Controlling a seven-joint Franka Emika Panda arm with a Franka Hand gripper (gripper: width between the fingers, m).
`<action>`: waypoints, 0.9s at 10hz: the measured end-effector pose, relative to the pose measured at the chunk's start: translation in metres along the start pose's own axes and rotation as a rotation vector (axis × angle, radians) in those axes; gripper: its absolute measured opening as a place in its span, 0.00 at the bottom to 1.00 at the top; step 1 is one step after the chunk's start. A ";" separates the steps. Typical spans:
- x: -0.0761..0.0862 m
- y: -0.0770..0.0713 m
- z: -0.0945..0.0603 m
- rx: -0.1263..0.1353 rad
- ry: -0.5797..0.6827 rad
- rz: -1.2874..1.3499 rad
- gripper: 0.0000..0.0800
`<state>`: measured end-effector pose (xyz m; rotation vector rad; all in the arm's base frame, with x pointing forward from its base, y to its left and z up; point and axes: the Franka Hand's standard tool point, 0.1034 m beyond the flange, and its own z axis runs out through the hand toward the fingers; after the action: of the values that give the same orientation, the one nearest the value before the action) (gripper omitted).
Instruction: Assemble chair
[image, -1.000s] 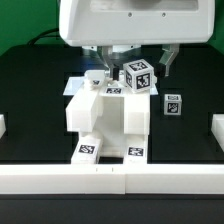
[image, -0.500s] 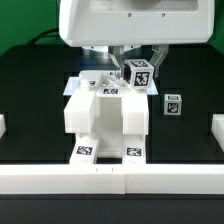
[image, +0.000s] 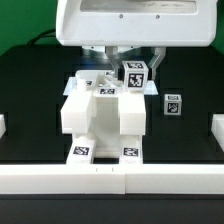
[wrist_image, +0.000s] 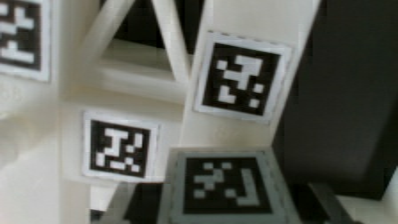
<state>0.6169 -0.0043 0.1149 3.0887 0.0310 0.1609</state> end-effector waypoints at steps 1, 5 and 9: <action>0.000 0.000 0.000 0.002 0.000 0.089 0.34; 0.000 0.000 0.000 0.005 -0.001 0.302 0.34; 0.000 -0.001 0.000 0.007 -0.002 0.547 0.34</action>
Offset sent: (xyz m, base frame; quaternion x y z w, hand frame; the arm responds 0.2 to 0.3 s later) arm 0.0028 -0.0008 -0.0026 0.0044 -0.0007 0.2016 0.9794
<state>0.6168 -0.0038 0.1148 3.0171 -0.8140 0.1740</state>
